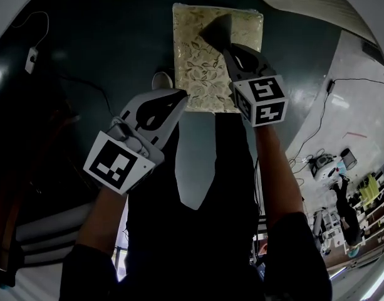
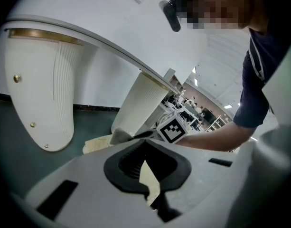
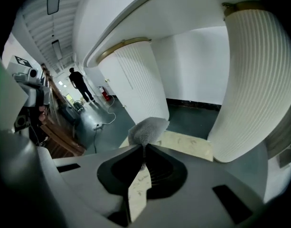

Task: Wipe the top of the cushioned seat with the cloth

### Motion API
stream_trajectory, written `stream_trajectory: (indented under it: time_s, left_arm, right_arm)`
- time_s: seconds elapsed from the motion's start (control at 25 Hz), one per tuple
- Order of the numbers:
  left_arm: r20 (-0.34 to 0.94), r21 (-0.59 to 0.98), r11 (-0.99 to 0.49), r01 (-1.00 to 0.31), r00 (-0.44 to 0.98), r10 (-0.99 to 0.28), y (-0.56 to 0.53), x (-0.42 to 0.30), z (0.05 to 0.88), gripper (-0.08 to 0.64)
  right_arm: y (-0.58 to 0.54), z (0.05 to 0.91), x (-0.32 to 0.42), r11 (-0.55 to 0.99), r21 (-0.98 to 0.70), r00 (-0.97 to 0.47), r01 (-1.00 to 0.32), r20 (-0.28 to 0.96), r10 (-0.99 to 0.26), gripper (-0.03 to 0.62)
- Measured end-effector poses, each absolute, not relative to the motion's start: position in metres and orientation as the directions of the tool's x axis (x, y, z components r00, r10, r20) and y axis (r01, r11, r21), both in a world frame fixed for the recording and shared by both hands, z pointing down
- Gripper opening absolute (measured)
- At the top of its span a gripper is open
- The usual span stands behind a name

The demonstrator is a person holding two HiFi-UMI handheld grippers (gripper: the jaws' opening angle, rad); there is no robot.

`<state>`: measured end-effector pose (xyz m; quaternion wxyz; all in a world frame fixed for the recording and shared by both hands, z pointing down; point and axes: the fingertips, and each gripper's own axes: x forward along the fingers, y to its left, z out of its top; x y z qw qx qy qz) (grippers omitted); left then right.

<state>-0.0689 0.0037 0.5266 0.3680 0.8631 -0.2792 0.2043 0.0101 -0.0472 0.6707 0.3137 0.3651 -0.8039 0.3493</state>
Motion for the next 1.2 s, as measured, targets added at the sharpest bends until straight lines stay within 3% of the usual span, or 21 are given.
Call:
stream_trajectory:
  time_s: [0.6, 1.2]
  left_arm:
    - [0.593, 0.532, -0.517, -0.671, 0.731, -0.338, 0.051, -0.156, 0.546, 0.008]
    - [0.592, 0.543, -0.587, -0.600, 0.770, -0.239, 0.054, -0.081, 0.555, 0.008]
  right_arm:
    - [0.016, 0.715, -0.102, 0.540, -0.391, -0.587, -0.745, 0.769, -0.254, 0.040]
    - [0.024, 0.727, -0.004, 0.447, -0.360, -0.520, -0.819, 0.793, -0.316, 0.039]
